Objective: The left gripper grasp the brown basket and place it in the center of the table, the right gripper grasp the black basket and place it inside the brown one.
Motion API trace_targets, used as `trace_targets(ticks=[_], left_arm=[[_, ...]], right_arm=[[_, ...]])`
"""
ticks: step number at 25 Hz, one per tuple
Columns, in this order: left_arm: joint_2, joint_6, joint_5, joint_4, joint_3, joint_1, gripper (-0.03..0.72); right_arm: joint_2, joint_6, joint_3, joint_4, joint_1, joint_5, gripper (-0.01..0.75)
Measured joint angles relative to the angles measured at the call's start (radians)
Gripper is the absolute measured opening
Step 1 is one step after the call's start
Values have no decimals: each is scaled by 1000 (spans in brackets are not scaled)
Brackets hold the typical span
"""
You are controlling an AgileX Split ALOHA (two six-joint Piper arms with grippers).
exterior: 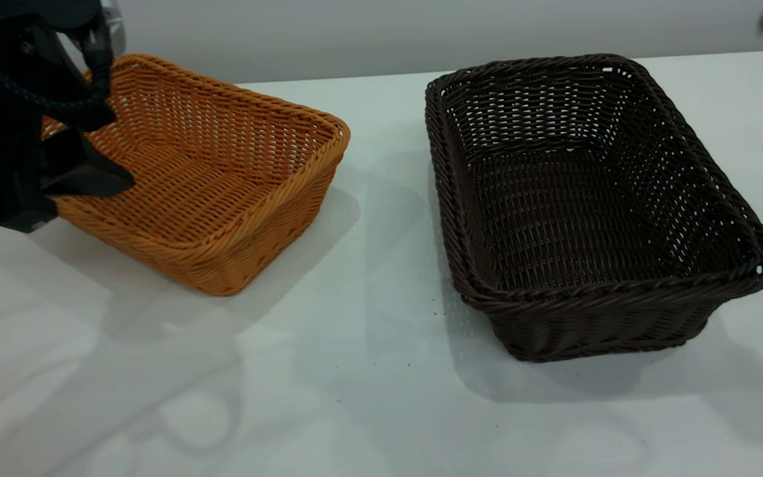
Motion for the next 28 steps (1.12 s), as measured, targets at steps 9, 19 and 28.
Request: trace_targets(ticks=[9, 19, 28], left_arm=[[0, 0, -32, 1, 0, -27, 427], [0, 0, -31, 1, 0, -60, 427], [0, 0, -30, 0, 0, -68, 427]], right_arm=[[69, 394, 125, -81, 312, -290, 270], [236, 484, 127, 1, 496, -408, 270], [303, 466, 88, 6, 497, -423, 270]])
